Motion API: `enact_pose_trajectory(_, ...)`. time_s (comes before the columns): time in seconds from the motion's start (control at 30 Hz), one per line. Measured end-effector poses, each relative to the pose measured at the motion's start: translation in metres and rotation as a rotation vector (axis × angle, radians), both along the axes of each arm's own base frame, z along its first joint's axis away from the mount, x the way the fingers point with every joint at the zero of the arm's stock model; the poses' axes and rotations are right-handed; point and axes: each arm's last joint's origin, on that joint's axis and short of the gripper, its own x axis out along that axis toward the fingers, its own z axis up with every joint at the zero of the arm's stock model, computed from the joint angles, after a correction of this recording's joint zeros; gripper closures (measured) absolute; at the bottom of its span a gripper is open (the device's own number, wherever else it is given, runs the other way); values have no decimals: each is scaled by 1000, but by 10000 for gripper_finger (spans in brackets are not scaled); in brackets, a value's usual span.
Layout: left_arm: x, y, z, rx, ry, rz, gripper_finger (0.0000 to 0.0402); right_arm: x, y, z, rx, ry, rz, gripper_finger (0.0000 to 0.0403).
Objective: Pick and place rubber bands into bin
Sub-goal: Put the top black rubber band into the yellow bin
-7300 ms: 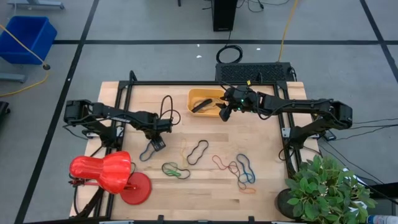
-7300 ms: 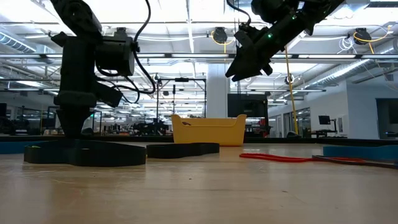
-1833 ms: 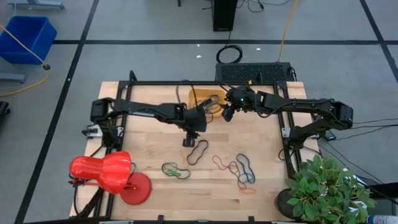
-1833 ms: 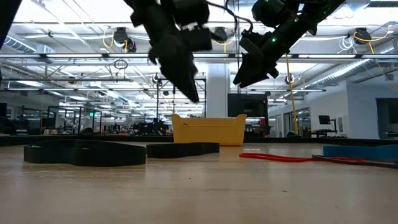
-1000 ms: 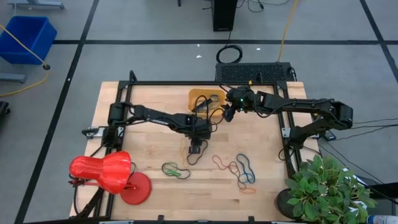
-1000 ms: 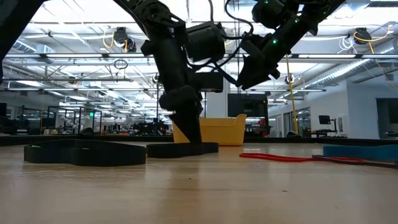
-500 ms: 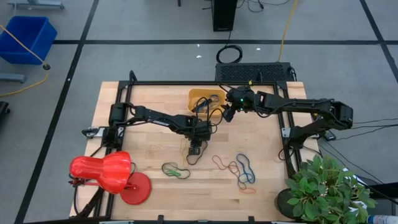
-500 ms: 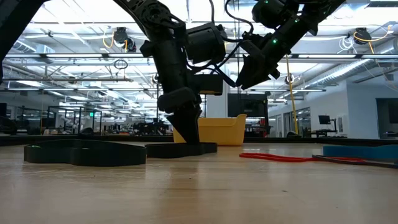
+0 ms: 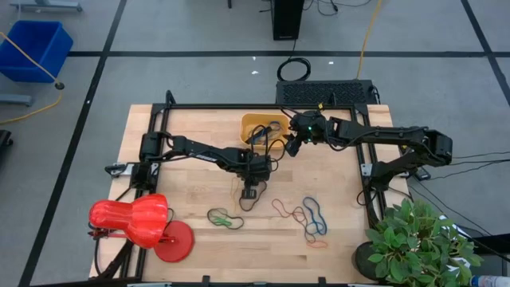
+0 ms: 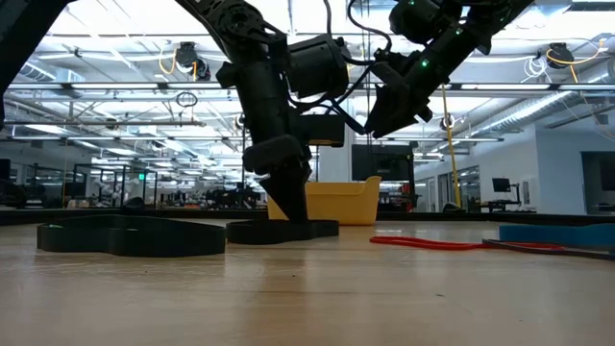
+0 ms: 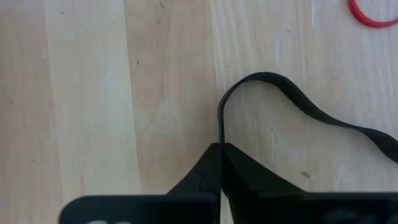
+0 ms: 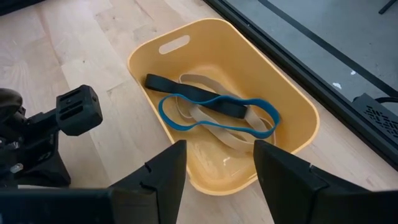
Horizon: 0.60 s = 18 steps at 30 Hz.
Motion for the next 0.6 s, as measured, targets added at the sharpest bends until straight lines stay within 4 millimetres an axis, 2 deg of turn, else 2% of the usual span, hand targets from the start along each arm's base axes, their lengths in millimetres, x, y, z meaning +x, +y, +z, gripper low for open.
enact_pose_trajectory(0.13, -6, 1, 10, 9, 19, -5, 392, 0, 0, 0, 0, -1, 0, 222)
enact_pose_trajectory(0.3, -21, 7, 43, 33, 11, -33, 396, 0, 0, 1, -3, 0, 3, 222)
enact_pose_trajectory(0.4, -32, 14, 72, 63, -39, -4, 391, 0, 0, 1, -4, -1, 4, 222)
enact_pose_trajectory(0.6, -62, 30, 143, 170, -254, 57, 396, 0, 0, 1, -6, 0, 5, 222)
